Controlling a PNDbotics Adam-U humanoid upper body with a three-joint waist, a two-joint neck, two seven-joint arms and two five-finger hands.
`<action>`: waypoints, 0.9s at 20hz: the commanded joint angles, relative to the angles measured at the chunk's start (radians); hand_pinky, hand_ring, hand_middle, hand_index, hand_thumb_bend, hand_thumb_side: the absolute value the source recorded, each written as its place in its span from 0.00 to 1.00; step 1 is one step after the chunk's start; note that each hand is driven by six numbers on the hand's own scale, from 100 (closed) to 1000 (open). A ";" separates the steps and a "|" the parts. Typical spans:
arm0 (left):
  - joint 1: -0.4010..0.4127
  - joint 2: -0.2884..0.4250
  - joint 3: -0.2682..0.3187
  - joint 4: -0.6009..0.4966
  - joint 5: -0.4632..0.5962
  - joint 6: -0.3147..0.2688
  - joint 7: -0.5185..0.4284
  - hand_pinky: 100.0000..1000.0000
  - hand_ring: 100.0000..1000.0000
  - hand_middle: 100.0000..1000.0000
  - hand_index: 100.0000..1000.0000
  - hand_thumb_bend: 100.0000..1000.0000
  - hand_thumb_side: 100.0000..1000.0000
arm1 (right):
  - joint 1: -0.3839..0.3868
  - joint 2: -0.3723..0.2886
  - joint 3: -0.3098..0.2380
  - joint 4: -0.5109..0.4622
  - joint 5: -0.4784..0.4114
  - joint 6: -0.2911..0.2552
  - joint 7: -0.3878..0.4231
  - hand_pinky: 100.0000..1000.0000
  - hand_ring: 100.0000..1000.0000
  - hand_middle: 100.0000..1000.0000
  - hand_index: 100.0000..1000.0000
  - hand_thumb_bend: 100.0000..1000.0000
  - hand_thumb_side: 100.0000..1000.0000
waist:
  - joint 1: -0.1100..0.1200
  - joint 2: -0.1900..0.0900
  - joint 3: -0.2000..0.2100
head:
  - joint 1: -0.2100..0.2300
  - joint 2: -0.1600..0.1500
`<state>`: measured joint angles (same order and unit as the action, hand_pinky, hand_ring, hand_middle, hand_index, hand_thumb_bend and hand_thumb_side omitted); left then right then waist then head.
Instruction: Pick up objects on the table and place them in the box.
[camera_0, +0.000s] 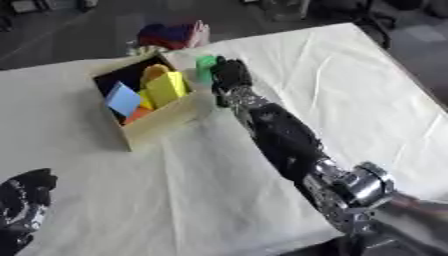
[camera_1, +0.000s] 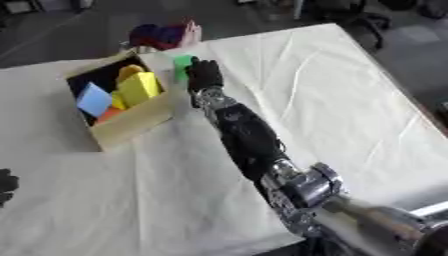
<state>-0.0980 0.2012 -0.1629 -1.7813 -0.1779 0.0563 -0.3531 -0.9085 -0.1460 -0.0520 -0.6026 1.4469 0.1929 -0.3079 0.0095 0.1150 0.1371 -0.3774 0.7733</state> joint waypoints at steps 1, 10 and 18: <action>-0.012 0.002 0.006 -0.018 0.001 0.002 0.002 0.82 0.78 0.70 0.83 0.00 0.45 | -0.023 -0.021 -0.008 -0.040 -0.055 0.008 -0.087 0.66 0.44 0.23 0.30 0.00 0.00 | 0.012 0.003 -0.001 | 0.000 -0.003; -0.011 0.004 0.005 -0.018 0.000 0.003 0.001 0.82 0.78 0.70 0.83 0.00 0.45 | -0.072 -0.072 0.016 -0.130 -0.313 -0.099 0.021 0.73 0.58 0.51 0.70 0.00 0.02 | 0.006 0.002 0.002 | 0.004 -0.003; -0.045 0.007 -0.004 -0.022 0.003 -0.002 -0.008 0.82 0.78 0.70 0.83 0.00 0.44 | -0.098 -0.091 -0.013 -0.068 -0.242 -0.123 0.229 0.89 0.89 0.93 0.98 0.00 0.52 | 0.020 0.036 0.059 | -0.030 -0.003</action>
<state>-0.1321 0.2013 -0.1645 -1.7827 -0.1776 0.0569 -0.3566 -0.9780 -0.2075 -0.0545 -0.6653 1.1881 0.0669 -0.0973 0.0148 0.1535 0.1995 -0.4000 0.7733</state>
